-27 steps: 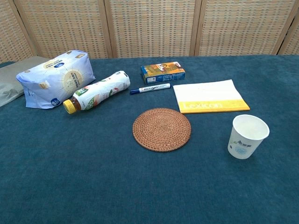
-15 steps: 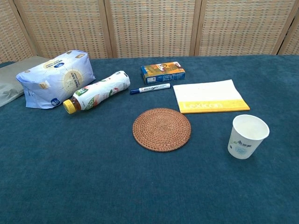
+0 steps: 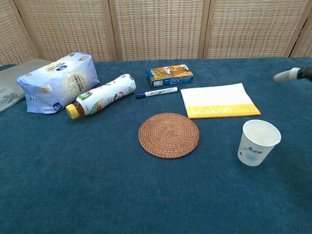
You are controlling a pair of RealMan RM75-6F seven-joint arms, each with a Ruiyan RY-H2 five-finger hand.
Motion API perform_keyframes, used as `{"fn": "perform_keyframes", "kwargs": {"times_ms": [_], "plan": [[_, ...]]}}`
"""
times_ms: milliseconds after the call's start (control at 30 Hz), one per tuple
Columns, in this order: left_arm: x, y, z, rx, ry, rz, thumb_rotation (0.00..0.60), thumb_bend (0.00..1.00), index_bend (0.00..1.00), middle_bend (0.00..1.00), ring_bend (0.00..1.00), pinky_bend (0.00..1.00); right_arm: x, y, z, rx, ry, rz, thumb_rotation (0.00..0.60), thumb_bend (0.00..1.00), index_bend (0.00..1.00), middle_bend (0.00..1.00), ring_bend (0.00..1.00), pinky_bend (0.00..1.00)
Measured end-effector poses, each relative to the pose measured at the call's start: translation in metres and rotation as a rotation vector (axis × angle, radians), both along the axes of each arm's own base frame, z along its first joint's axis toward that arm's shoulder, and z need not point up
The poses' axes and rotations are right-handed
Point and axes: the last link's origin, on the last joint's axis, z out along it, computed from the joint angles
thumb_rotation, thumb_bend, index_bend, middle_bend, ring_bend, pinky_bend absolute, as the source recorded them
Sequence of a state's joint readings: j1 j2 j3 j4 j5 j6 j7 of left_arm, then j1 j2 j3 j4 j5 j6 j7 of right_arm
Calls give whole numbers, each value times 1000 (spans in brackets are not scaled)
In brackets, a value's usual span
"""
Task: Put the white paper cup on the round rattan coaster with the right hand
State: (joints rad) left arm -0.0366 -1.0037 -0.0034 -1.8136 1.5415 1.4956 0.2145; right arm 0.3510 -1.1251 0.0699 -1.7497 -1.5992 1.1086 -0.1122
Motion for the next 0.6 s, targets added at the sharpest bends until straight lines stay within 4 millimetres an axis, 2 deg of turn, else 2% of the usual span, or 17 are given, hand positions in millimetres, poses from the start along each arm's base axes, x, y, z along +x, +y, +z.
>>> {"fn": "perform_keyframes", "kwargs": {"times_ms": [267, 500, 600], "plan": [[-1, 5, -5, -16, 12, 17, 600, 0, 0, 0, 0, 0, 16, -26, -34, 110, 23, -16, 600, 0, 73, 45, 0, 21], [-1, 7, -6, -18, 12, 25, 600, 0, 0, 0, 0, 0, 15, -42, -55, 139, 53, -35, 600, 0, 132, 121, 53, 181], [-2, 8, -6, -18, 11, 27, 600, 0, 0, 0, 0, 0, 16, -45, -61, 151, 60, -38, 600, 0, 179, 191, 140, 284]]}}
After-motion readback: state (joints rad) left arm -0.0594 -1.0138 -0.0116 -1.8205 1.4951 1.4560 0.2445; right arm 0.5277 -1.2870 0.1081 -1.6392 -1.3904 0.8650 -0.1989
